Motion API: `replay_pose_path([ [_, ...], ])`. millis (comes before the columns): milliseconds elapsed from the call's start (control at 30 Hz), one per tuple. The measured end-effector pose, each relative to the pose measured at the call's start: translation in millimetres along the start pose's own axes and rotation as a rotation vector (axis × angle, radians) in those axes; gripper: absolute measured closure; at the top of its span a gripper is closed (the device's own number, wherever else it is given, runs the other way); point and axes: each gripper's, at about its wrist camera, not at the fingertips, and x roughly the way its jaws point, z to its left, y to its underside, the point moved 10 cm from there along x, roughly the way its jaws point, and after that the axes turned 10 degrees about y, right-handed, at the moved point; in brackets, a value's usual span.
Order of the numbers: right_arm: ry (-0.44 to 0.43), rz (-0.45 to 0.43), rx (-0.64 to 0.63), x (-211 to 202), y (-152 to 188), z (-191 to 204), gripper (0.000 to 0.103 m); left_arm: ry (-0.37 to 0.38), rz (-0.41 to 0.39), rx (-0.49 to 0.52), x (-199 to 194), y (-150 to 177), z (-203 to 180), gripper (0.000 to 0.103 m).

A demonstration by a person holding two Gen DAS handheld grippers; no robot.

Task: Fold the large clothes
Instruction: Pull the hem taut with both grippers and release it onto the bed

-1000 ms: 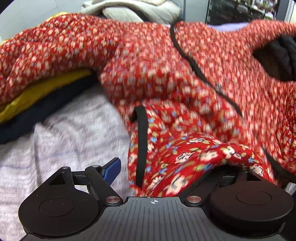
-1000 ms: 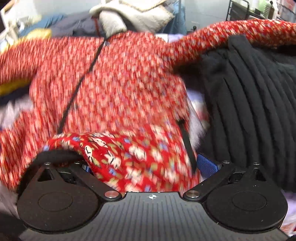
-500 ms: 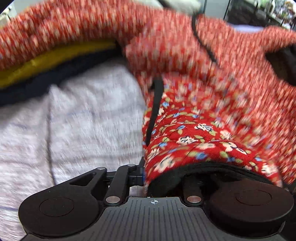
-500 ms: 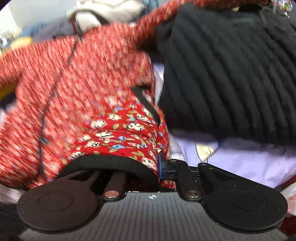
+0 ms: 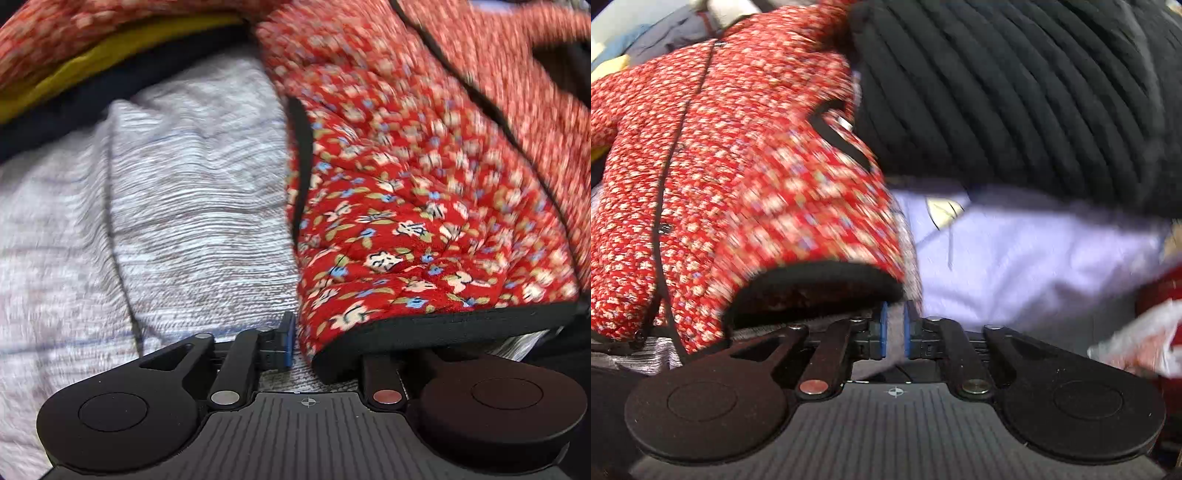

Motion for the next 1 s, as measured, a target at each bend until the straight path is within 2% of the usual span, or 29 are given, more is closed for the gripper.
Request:
replay_pose_path([
  [33, -0.014, 0.001, 0.005, -6, 2, -1, 0.075, 0.001, -0.018, -0.011, -10, -1, 2, 0.009],
  [67, -0.018, -0.017, 0.002, -15, 1, -2, 0.060, -0.005, -0.030, -0.007, -20, -1, 4, 0.000],
  [100, -0.009, -0.039, -0.013, -24, 0, -4, 0.045, -0.012, -0.050, 0.010, -33, -1, 5, 0.000],
  [167, 0.018, -0.069, -0.088, -38, -3, -1, 0.035, -0.015, -0.068, 0.075, -56, 2, 7, 0.000],
  [233, 0.037, -0.097, -0.172, -52, -9, 3, 0.035, -0.055, -0.062, 0.125, -74, 9, 14, 0.000],
  [267, 0.032, -0.117, -0.195, -58, -15, 8, 0.034, -0.065, -0.090, 0.133, -86, 6, 12, 0.000],
  [367, -0.104, -0.188, -0.226, -80, -37, 33, 0.025, -0.007, -0.202, 0.147, -110, -21, 0, 0.000],
  [433, -0.227, -0.191, -0.246, -82, -50, 63, 0.023, 0.055, -0.254, 0.150, -112, -46, -21, 0.000],
  [533, -0.364, -0.163, -0.317, -68, -59, 115, 0.025, 0.244, -0.303, 0.142, -97, -82, -69, 0.000],
  [567, -0.389, -0.143, -0.355, -62, -59, 132, 0.029, 0.304, -0.292, 0.157, -87, -91, -89, 0.000],
  [633, -0.406, -0.113, -0.437, -48, -56, 162, 0.035, 0.344, -0.251, 0.227, -66, -99, -123, 0.000],
  [700, -0.411, -0.100, -0.493, -36, -53, 180, 0.045, 0.312, -0.156, 0.344, -35, -96, -148, 0.000],
  [767, -0.399, -0.088, -0.535, -26, -46, 188, 0.045, 0.276, -0.026, 0.454, 0, -82, -159, 0.000],
  [867, -0.321, -0.038, -0.591, 2, -29, 189, 0.045, 0.204, 0.121, 0.508, 41, -59, -150, 0.000],
  [933, -0.239, 0.009, -0.641, 27, -11, 181, 0.045, 0.194, 0.141, 0.491, 56, -45, -138, 0.000],
  [1000, -0.210, 0.037, -0.647, 40, 3, 172, 0.041, 0.223, 0.077, 0.492, 57, -40, -136, 0.000],
])
